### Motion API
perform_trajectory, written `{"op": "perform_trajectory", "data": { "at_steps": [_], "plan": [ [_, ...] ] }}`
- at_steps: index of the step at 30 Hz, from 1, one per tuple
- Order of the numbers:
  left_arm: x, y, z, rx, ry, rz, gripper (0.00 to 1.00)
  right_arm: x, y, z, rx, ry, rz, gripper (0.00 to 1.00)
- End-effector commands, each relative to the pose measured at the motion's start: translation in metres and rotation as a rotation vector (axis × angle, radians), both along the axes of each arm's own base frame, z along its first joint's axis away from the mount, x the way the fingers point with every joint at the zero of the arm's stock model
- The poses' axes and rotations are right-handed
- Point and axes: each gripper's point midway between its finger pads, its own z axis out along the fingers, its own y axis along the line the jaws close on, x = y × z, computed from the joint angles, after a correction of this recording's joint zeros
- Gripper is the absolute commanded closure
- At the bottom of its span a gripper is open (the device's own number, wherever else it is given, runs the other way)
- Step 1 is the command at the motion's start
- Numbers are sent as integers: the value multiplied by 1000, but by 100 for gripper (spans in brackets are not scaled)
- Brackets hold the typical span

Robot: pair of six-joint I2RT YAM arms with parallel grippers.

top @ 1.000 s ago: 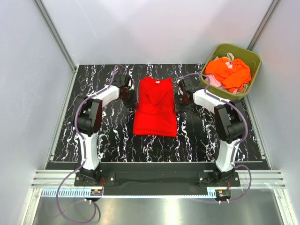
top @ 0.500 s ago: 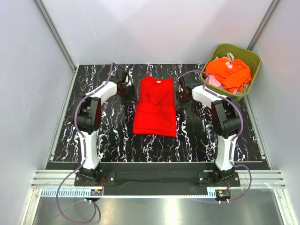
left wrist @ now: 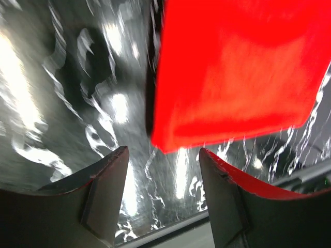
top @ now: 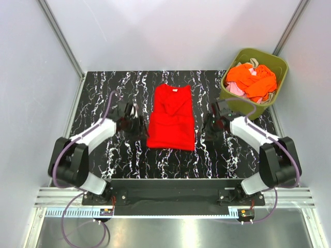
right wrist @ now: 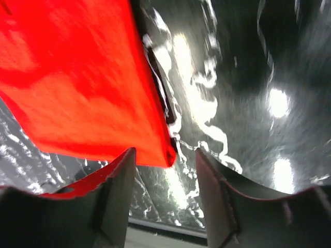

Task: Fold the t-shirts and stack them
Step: Fold the tshirt

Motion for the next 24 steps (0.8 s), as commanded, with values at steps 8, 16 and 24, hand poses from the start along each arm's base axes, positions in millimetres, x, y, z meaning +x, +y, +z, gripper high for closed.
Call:
{"op": "perform_trajectory", "data": {
  "at_steps": [8, 16, 24],
  "plan": [
    [-34, -30, -23, -204, -45, 82, 37, -34, 47, -23, 249, 19, -122, 40],
    [-35, -31, -52, -197, -1, 132, 40, -44, 49, -45, 244, 16, -157, 41],
    [-37, -29, -59, -166, 13, 128, 50, -48, 47, -54, 239, 11, -161, 42]
  ]
}}
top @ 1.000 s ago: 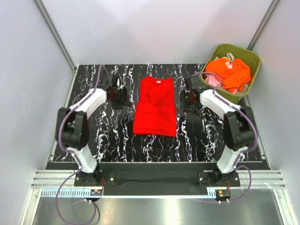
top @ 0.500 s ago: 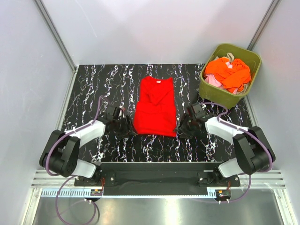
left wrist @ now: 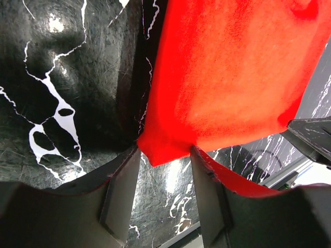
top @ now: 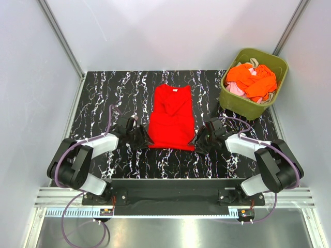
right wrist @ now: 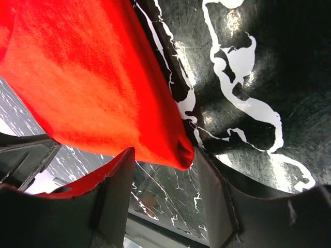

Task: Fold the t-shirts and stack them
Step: Fold the tshirt

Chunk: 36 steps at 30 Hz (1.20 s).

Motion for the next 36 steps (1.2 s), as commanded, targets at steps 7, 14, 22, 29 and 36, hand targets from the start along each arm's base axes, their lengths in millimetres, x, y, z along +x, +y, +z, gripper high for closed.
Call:
{"op": "perform_trajectory", "data": {
  "at_steps": [7, 14, 22, 29, 36],
  "plan": [
    [-8, 14, 0, 124, -30, -4, 47, -4, -7, -10, -30, -22, -57, 46],
    [-17, 14, -14, 105, 5, 19, 50, -6, -10, -8, -36, -39, -70, 60],
    [-4, 3, -12, 60, -38, 4, 55, -7, -12, -17, -47, -31, -71, 73],
    [-6, -2, -11, 48, -40, -11, 95, -8, -8, -16, -34, -42, -51, 100],
    [-24, -2, 18, 76, -86, -33, 100, -20, -21, 17, -54, -99, -28, 100]
  ]
}}
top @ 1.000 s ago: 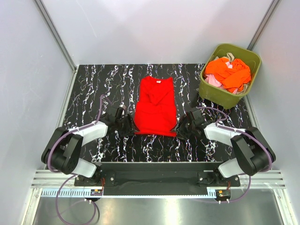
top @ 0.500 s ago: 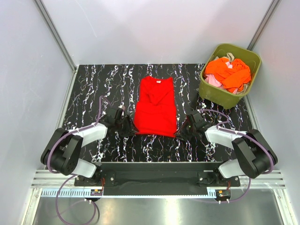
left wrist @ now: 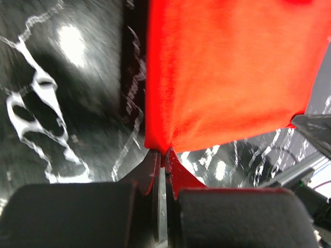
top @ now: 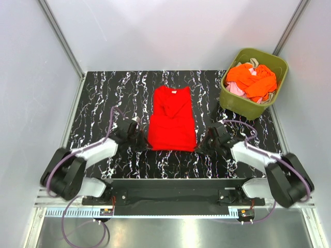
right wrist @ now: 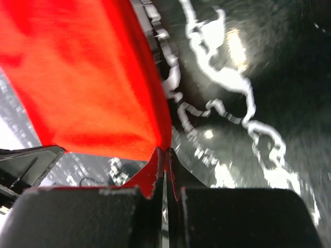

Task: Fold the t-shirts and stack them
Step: Fold the tshirt

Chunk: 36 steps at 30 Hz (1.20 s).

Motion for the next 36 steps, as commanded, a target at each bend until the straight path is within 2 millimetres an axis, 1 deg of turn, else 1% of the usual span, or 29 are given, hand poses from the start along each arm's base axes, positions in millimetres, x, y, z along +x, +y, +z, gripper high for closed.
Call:
{"op": "perform_trajectory", "data": {
  "at_steps": [1, 3, 4, 5, 7, 8, 12, 13, 15, 16, 18, 19, 20, 21, 22, 23, 24, 25, 26, 27, 28, 29, 30, 31, 32, 33, 34, 35, 36],
  "plan": [
    [-9, 4, 25, 17, -73, -2, 100, -10, -11, 20, -43, -52, 24, 100],
    [-20, 4, 29, 23, -62, -6, 100, -21, -17, 32, -47, -66, 32, 100],
    [-24, 3, 33, 16, -69, -12, 100, -23, -19, 37, -47, -78, 29, 100],
    [-29, 2, 40, 8, -83, -18, 100, -31, -24, 45, -47, -87, 30, 100],
    [-42, 0, 44, 7, -73, -30, 100, -36, -28, 60, -33, -126, 25, 100],
    [-46, -1, 51, -14, -85, -25, 100, -43, -30, 59, -39, -113, 31, 100],
    [-64, -14, 63, -64, -82, -77, 100, -50, -30, 65, -8, -143, 51, 100],
    [-64, -17, 67, -73, -85, -81, 100, -50, -30, 65, -11, -148, 52, 100],
    [-64, -16, 66, -57, -77, -81, 100, -47, -31, 66, -22, -168, 57, 100],
    [-60, -17, 72, -51, -89, -80, 100, -46, -32, 67, -27, -175, 57, 100],
    [-54, -13, 68, 10, -85, -78, 100, -37, -32, 79, -43, -215, 58, 100],
    [-45, -17, 81, 9, -111, -81, 100, -32, -34, 80, -67, -226, 52, 100],
    [-40, -18, 85, 19, -116, -83, 100, -23, -31, 93, -68, -256, 52, 100],
    [-36, -18, 81, 44, -91, -93, 100, -19, -30, 99, -80, -272, 66, 100],
    [-24, -24, 96, 31, -116, -92, 100, -9, -32, 96, -124, -265, 58, 100],
    [-17, -26, 100, 31, -119, -92, 100, 4, -28, 114, -125, -301, 58, 100],
    [-7, -23, 96, 59, -101, -91, 100, 12, -28, 118, -151, -316, 80, 100],
    [8, -28, 113, 49, -137, -82, 100, 23, -28, 113, -177, -289, 80, 100],
    [18, -27, 117, 56, -146, -76, 100, 37, -25, 130, -173, -319, 76, 100],
    [32, -21, 122, 70, -157, -62, 100, 46, -25, 134, -192, -333, 93, 100],
    [50, -26, 134, 60, -178, -59, 100, 57, -23, 128, -211, -312, 108, 100],
    [62, -25, 140, 68, -195, -59, 100, 76, -24, 149, -206, -353, 97, 100],
    [78, -20, 135, 83, -175, -37, 100, 85, -21, 153, -210, -367, 140, 100],
    [90, -20, 140, 82, -187, -29, 100, 99, -19, 144, -220, -341, 154, 100],
    [110, -23, 162, 71, -245, -23, 100, 120, -18, 166, -209, -387, 149, 100],
    [126, -19, 167, 70, -257, -7, 100, 131, -17, 168, -223, -401, 176, 100],
    [146, -25, 173, 54, -268, -14, 100, 144, -13, 155, -223, -366, 200, 100],
    [159, -25, 173, 59, -278, -18, 100, 161, -10, 173, -215, -410, 199, 100],
    [177, -22, 155, 70, -242, -11, 100, 174, -14, 173, -223, -411, 192, 100]
  ]
}}
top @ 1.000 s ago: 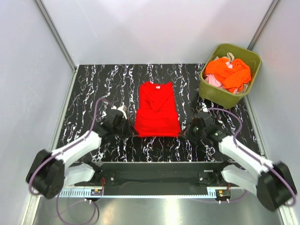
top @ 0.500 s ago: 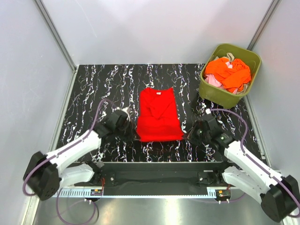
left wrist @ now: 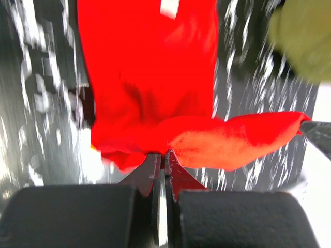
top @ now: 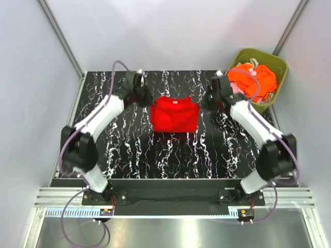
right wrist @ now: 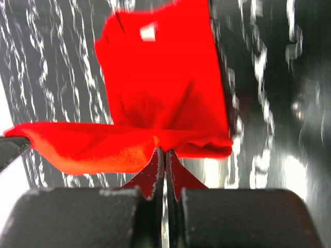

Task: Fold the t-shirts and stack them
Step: Fold the tshirt

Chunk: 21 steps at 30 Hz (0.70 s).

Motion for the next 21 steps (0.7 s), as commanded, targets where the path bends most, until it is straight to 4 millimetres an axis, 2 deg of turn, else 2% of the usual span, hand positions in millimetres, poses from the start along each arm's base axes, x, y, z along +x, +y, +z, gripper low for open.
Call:
{"op": "perform_trajectory", "data": {
  "at_steps": [1, 2, 3, 4, 5, 6, 7, 8, 9, 10, 11, 12, 13, 14, 15, 16, 17, 18, 19, 20, 21],
  "plan": [
    [60, 0, 19, -8, -90, -22, 100, 48, 1, 4, -34, -50, 68, 100],
    [76, 6, 17, -5, -98, -13, 100, 67, 3, 18, -35, -91, 75, 100],
    [92, 3, -8, 0, -55, -20, 100, 81, 0, 15, -38, -91, 68, 100],
    [113, 0, 8, -24, -101, -24, 100, 96, 1, -12, -54, -46, 72, 98],
    [126, -1, 5, -36, -109, -33, 100, 116, 4, 1, -48, -88, 74, 97],
    [143, -1, -21, -42, -74, -39, 97, 128, 5, -6, -53, -85, 77, 97],
    [164, -4, -3, -57, -138, -40, 94, 143, 3, -35, -61, -40, 71, 96],
    [177, -4, -8, -58, -153, -47, 87, 161, 5, -24, -48, -78, 68, 94],
    [193, -7, -32, -78, -146, -67, 83, 171, 5, -32, -48, -76, 69, 90],
    [209, -12, -18, -105, -201, -84, 76, 183, 4, -61, -57, -38, 66, 86],
    [220, -9, -21, -118, -219, -96, 72, 200, 6, -49, -53, -89, 82, 82],
    [229, -9, -41, -129, -208, -109, 72, 207, 11, -51, -40, -98, 109, 80],
    [239, -8, -28, -143, -250, -110, 72, 213, 8, -74, -47, -64, 113, 75],
    [243, -4, -26, -153, -259, -103, 69, 224, 10, -58, -43, -104, 119, 64],
    [249, 7, -12, -155, -296, -81, 58, 227, 5, -57, -61, -104, 120, 62],
    [248, 14, -14, -143, -287, -63, 54, 224, 2, -66, -78, -62, 125, 61],
    [247, 21, -11, -123, -302, -60, 52, 228, 1, -49, -88, -93, 128, 59],
    [243, 29, 18, -105, -359, -46, 50, 226, -2, -48, -113, -91, 132, 55],
    [233, 32, 4, -86, -323, -46, 50, 221, -4, -35, -116, -96, 130, 55],
    [225, 30, 5, -83, -322, -61, 50, 214, -5, -40, -119, -72, 135, 54],
    [213, 27, 27, -104, -350, -87, 50, 207, -5, -38, -111, -63, 139, 54]
  ]
}}
